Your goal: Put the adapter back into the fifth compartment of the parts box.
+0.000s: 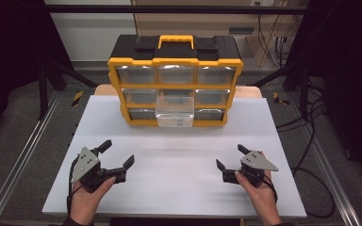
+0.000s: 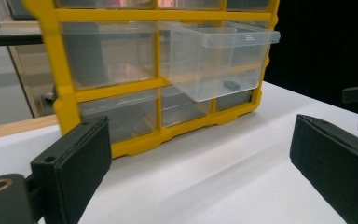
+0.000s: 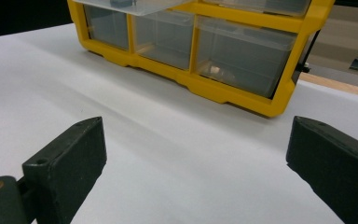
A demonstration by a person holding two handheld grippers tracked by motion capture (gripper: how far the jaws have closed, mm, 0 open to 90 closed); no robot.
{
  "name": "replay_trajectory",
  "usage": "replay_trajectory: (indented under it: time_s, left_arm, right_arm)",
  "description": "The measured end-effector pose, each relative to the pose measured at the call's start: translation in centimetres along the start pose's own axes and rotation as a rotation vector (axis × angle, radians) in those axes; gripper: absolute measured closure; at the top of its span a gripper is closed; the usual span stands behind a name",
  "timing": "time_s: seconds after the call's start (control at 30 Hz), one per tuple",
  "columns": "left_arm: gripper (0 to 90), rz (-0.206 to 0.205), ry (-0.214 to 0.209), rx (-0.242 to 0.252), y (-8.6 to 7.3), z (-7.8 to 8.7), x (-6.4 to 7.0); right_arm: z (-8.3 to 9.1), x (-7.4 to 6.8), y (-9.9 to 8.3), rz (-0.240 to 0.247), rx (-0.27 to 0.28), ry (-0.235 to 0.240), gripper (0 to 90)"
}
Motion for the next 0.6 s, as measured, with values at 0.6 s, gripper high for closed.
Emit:
replay_trajectory:
  time_s: [0.6]
  left_arm:
    - [18.8, -0.074, -0.083, -0.081, 4.4, -5.6, 5.7]
  right_arm:
    - [1.2, 0.7, 0.3, -0.025, 0.015, -0.015, 4.6]
Point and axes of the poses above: each handheld gripper's, and its own axes: z roughly backward along the jaws, y roughly out of its top, x roughly to its right, the point moved 5 cm from there along -z, roughly forward along the jaws, and after that the axes turned 5 degrees about y, right-handed, at the moved point
